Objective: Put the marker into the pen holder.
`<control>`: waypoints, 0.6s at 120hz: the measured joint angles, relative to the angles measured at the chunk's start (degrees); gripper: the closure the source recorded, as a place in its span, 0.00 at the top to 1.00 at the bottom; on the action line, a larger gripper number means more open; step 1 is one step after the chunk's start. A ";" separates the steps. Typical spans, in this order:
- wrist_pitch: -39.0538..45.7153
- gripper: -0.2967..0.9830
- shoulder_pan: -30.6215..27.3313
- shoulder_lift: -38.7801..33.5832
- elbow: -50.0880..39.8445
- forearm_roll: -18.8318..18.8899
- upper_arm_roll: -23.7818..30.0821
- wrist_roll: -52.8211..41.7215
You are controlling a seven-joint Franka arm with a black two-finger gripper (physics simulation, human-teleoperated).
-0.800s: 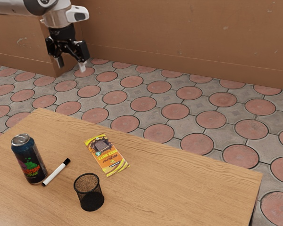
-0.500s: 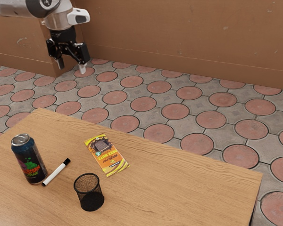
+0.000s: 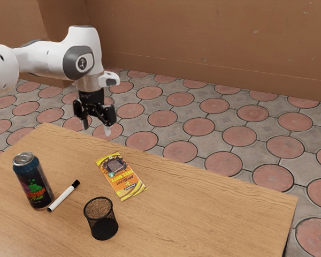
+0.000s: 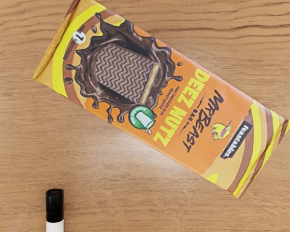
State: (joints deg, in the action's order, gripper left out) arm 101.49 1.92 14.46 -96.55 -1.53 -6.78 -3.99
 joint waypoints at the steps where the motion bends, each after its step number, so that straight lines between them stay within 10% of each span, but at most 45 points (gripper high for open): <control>1: 0.52 0.77 0.00 0.01 -0.50 -0.04 0.00 0.00; 72: 20.82 0.77 -0.04 -10.24 -24.38 0.47 -2.58 -4.84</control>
State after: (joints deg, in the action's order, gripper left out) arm 122.31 1.87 4.21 -120.93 -1.06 -9.36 -8.83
